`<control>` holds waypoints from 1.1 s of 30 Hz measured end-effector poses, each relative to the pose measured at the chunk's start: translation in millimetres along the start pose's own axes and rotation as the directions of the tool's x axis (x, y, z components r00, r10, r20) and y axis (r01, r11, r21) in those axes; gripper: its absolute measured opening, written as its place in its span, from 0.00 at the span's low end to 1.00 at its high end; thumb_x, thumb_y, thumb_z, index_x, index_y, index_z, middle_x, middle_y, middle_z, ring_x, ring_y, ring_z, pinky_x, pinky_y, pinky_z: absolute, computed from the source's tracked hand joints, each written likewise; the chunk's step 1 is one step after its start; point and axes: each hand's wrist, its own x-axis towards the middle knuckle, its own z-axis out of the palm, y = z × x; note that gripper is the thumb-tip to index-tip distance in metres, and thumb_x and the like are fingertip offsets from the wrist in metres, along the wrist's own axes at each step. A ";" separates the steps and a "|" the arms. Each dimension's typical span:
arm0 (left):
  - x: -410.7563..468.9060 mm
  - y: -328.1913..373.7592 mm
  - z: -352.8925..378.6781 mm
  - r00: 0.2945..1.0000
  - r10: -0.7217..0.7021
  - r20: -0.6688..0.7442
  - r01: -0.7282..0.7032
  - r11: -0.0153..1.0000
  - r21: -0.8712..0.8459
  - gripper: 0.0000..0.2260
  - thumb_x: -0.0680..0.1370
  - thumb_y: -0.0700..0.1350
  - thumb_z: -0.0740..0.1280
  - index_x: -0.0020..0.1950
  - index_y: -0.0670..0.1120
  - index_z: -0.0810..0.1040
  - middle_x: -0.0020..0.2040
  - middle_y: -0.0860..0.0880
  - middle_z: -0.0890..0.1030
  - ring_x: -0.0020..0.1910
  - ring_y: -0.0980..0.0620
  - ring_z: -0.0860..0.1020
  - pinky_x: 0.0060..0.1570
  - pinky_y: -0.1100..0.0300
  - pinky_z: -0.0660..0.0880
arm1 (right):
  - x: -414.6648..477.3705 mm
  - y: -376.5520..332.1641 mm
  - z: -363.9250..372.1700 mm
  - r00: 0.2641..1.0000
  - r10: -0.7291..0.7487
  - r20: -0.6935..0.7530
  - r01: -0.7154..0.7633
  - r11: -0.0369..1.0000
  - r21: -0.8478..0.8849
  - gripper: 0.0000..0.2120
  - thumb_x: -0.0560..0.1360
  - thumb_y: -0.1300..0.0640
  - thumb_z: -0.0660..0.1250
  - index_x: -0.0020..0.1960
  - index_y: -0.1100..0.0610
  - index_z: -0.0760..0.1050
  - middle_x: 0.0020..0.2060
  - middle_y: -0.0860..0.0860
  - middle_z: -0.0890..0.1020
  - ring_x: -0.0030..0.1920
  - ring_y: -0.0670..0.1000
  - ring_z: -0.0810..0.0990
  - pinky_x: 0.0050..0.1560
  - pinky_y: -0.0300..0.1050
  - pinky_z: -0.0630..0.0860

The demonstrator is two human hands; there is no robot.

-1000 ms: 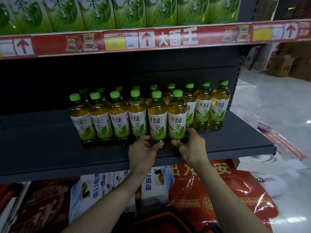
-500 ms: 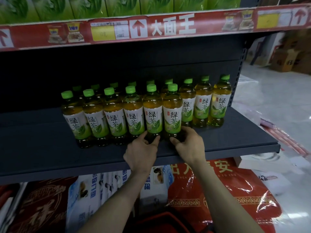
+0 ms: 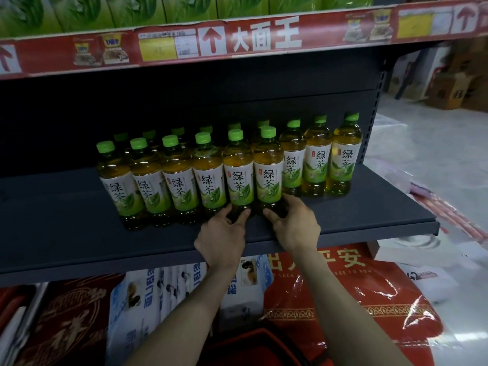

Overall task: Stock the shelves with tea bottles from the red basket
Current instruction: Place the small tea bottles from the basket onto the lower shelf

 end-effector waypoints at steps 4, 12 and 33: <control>0.5 0.3 1.4 1.000 -0.010 -0.004 0.010 1.000 0.017 0.25 0.73 0.68 0.73 0.67 0.58 0.83 0.31 0.63 0.72 0.48 0.49 0.84 0.53 0.48 0.80 | 0.5 -2.7 -1.7 1.000 0.016 0.013 -0.016 1.000 -0.011 0.26 0.75 0.40 0.73 0.70 0.47 0.75 0.65 0.46 0.80 0.65 0.54 0.79 0.57 0.52 0.76; -11.2 6.7 -6.2 0.997 0.014 -0.079 -0.032 0.973 -0.227 0.10 0.77 0.54 0.75 0.57 0.55 0.87 0.37 0.59 0.81 0.38 0.57 0.81 0.45 0.52 0.82 | 18.9 8.0 -27.7 0.987 0.075 0.145 -0.113 0.954 0.278 0.19 0.77 0.52 0.74 0.66 0.56 0.80 0.59 0.52 0.85 0.62 0.52 0.81 0.60 0.41 0.75; -33.4 131.0 104.4 0.832 0.196 0.518 0.173 0.797 -0.579 0.21 0.86 0.55 0.60 0.79 0.56 0.70 0.76 0.52 0.73 0.71 0.56 0.70 0.72 0.57 0.65 | 65.4 59.4 -69.4 0.997 0.054 0.049 -0.071 0.892 0.447 0.25 0.81 0.56 0.67 0.77 0.52 0.68 0.57 0.46 0.77 0.57 0.46 0.76 0.46 0.29 0.70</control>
